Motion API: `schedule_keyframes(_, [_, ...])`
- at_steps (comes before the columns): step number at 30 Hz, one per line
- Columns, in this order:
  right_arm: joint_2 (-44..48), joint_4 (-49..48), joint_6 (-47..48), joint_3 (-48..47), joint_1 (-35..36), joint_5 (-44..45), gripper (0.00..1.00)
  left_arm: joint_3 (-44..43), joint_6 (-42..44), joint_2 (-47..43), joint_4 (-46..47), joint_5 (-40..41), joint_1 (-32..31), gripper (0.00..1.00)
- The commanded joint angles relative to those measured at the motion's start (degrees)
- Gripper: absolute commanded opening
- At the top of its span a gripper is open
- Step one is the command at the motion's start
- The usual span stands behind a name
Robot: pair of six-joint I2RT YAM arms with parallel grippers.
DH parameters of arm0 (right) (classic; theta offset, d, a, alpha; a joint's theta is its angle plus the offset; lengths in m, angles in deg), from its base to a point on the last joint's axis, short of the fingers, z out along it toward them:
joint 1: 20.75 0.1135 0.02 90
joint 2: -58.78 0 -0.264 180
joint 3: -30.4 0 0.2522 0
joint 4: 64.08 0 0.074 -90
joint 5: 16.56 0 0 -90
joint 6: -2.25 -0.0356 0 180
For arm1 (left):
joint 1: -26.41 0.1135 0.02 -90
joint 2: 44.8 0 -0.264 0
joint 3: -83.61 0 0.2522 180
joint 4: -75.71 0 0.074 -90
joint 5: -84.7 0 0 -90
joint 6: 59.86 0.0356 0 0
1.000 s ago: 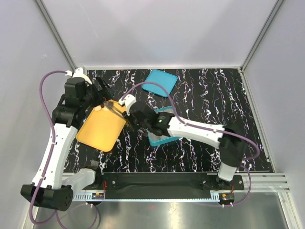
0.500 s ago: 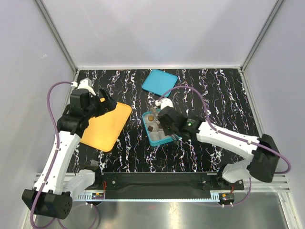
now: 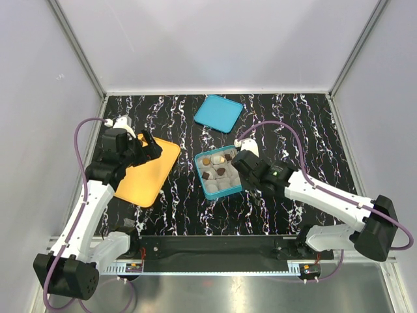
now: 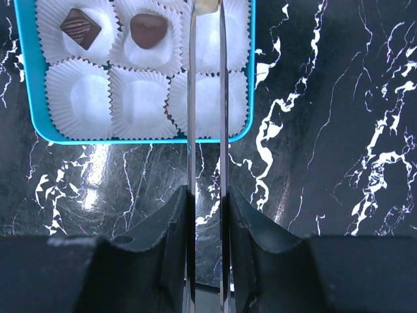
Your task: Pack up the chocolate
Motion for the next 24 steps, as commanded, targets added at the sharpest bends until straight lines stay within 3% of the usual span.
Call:
schedule_keyframes(1, [-0.3, 1.1, -2.3, -0.2, -0.6, 2.9, 0.30, -1.0, 1.6, -1.3, 3.2, -0.2, 0.3, 0.99])
schedule_keyframes(24, [-1.7, 1.8, -4.8, 1.2, -0.6, 0.9, 0.39, -1.1, 1.7, -0.9, 3.1, 0.2, 0.3, 0.99])
